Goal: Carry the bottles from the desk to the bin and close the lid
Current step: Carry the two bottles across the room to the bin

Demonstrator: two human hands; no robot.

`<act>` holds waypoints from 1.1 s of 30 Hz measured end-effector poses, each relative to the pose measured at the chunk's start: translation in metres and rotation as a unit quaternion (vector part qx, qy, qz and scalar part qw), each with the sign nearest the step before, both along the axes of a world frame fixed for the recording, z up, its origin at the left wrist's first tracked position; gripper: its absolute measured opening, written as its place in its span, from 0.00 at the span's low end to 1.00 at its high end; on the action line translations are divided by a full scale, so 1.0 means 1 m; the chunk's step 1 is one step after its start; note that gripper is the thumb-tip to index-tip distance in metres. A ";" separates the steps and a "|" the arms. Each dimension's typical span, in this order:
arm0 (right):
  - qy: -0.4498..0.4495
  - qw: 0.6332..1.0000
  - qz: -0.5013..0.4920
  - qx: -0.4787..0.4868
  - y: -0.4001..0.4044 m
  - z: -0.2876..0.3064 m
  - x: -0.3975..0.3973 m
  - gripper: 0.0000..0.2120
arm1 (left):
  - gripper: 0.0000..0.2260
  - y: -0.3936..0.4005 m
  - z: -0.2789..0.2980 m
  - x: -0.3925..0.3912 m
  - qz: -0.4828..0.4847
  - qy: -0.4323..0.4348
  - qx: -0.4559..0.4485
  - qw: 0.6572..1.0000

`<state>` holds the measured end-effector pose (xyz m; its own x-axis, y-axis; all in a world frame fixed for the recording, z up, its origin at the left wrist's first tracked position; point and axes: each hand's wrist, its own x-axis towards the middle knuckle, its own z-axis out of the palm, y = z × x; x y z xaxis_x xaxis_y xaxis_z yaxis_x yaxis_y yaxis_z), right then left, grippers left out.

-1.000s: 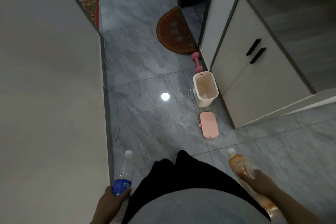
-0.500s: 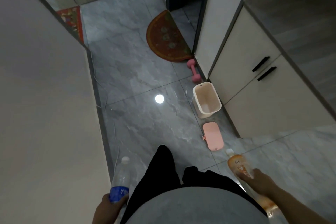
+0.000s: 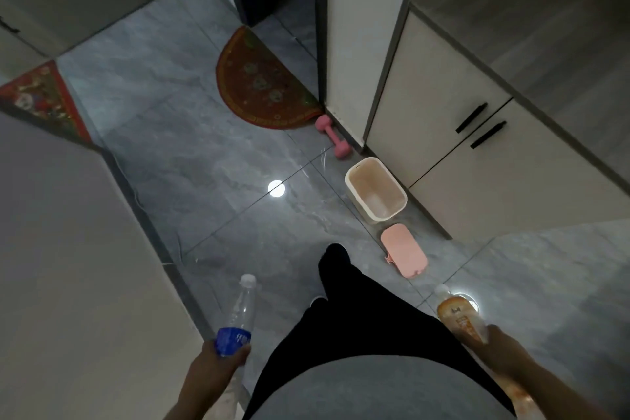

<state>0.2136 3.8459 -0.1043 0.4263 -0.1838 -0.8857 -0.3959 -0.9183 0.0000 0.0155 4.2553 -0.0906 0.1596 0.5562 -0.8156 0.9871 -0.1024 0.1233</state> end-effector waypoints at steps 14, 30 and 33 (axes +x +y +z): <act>-0.042 0.996 -0.044 0.067 0.098 -0.006 0.122 0.33 | 0.22 0.094 -0.003 0.121 -0.058 0.037 -0.014 0.998; 0.012 0.954 -0.299 -0.029 0.187 -0.041 0.061 0.30 | 0.24 0.196 -0.063 0.358 -0.456 -0.002 -0.046 0.889; -0.001 0.945 -0.327 -0.019 0.207 -0.055 0.068 0.27 | 0.24 0.178 -0.082 0.402 -0.504 -0.007 -0.060 0.862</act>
<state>0.2819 4.0526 -0.1596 0.2121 -0.4399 -0.8726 -0.8784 -0.4771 0.0269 0.4178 4.4334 -0.1722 0.5233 0.0409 -0.8512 0.4025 -0.8923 0.2046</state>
